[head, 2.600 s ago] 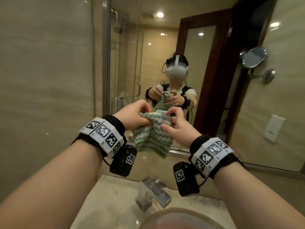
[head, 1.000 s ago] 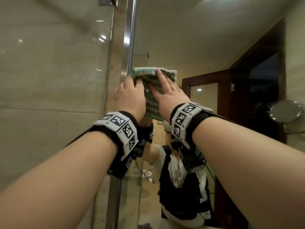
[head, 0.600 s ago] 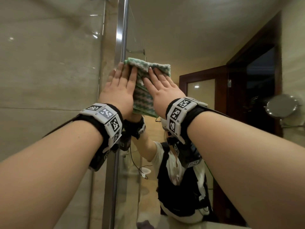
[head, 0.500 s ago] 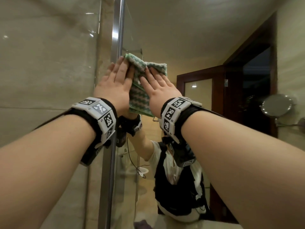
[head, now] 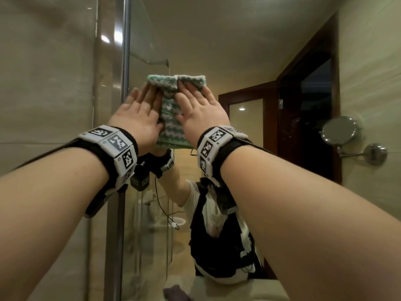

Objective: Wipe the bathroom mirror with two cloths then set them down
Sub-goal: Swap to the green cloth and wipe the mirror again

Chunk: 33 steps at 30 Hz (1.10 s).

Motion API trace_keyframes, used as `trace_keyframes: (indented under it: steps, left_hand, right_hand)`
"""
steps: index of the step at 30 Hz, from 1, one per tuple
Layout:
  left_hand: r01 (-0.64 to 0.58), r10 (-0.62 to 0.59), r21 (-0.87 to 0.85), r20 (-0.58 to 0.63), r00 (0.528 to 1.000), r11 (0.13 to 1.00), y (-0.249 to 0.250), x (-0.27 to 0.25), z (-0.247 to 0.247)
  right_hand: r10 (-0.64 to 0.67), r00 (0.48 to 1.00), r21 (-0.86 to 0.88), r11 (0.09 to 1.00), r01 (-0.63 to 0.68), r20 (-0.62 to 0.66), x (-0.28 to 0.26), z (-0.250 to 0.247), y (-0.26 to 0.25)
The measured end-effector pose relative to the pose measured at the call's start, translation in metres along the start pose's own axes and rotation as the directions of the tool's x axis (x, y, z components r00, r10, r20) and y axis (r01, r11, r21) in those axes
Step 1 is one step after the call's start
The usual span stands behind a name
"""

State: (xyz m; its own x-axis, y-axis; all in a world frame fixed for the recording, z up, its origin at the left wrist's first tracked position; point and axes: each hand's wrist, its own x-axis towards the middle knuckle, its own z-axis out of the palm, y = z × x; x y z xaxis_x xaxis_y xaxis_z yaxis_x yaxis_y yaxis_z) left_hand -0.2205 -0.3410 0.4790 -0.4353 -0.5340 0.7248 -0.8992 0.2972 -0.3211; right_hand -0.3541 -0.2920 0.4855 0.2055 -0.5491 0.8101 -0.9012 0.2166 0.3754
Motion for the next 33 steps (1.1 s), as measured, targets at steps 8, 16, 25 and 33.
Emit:
trace_keyframes:
  steps: [8, 16, 25, 33]
  left_hand:
    - [-0.022, 0.022, -0.015, 0.017, 1.0, 1.0, 0.061, 0.005, -0.018]
    - [-0.064, 0.065, 0.011, -0.033, 0.997, 0.998, 0.136, 0.01, -0.044]
    - [-0.102, 0.103, 0.019, -0.101, 0.99, 0.995, 0.224, 0.012, -0.075]
    - [-0.161, 0.164, 0.034, -0.137, 0.977, 0.986, 0.29, 0.012, -0.099]
  right_hand:
    - [0.108, 0.994, -0.151, 0.983, -0.102, 0.031, -0.036, 0.007, 0.053]
    - [0.208, 0.976, -0.118, 0.973, -0.2, 0.067, -0.083, 0.002, 0.119]
    - [0.325, 0.934, -0.099, 0.945, -0.313, 0.148, -0.132, -0.01, 0.191]
    - [0.405, 0.896, -0.135, 0.913, -0.386, 0.181, -0.174, -0.017, 0.246]
